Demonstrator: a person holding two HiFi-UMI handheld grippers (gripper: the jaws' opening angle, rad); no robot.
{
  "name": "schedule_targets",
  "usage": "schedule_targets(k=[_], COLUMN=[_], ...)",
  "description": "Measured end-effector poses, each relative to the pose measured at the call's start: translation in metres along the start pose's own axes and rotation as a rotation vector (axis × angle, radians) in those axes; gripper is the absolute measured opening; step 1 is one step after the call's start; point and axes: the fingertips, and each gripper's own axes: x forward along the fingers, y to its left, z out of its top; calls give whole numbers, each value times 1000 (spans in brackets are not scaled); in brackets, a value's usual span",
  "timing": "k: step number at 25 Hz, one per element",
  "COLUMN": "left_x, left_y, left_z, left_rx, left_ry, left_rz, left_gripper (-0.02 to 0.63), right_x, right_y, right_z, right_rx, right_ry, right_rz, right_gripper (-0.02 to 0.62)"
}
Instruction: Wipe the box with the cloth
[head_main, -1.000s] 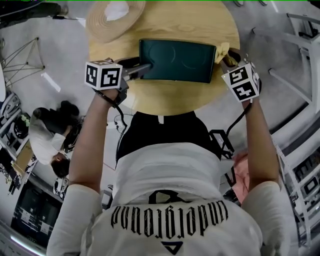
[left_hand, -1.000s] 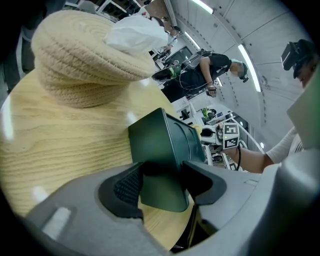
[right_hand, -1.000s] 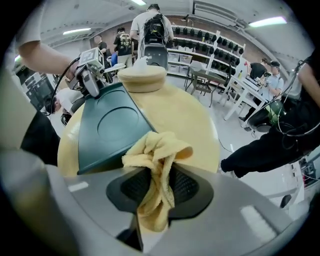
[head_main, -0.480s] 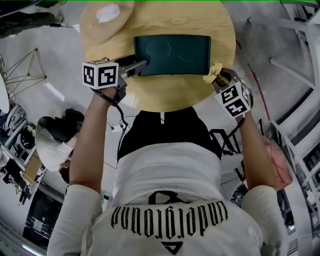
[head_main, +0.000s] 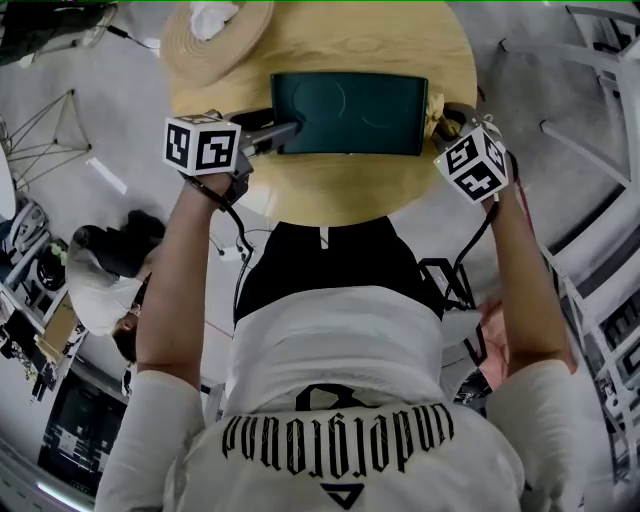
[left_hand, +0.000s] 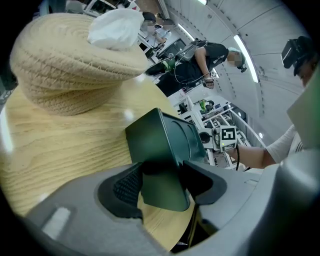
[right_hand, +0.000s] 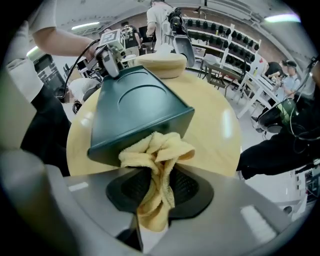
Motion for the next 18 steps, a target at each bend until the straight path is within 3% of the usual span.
schedule_targets(k=[6, 10, 12, 18], left_x=[2, 2, 1, -1], left_y=[0, 0, 0, -2], left_z=[0, -1, 1, 3], left_rx=[-10, -17, -12, -31], left_ry=[3, 2, -4, -27], left_rz=[-7, 0, 13, 12], left_gripper=[270, 270, 268, 268], right_x=[7, 11, 12, 18], right_y=[-55, -73, -75, -75], right_z=[26, 40, 45, 69], right_rx=[-130, -294, -446, -1039], right_ry=[2, 19, 46, 137], right_rz=[-5, 32, 64, 154], right_gripper=[109, 109, 109, 109])
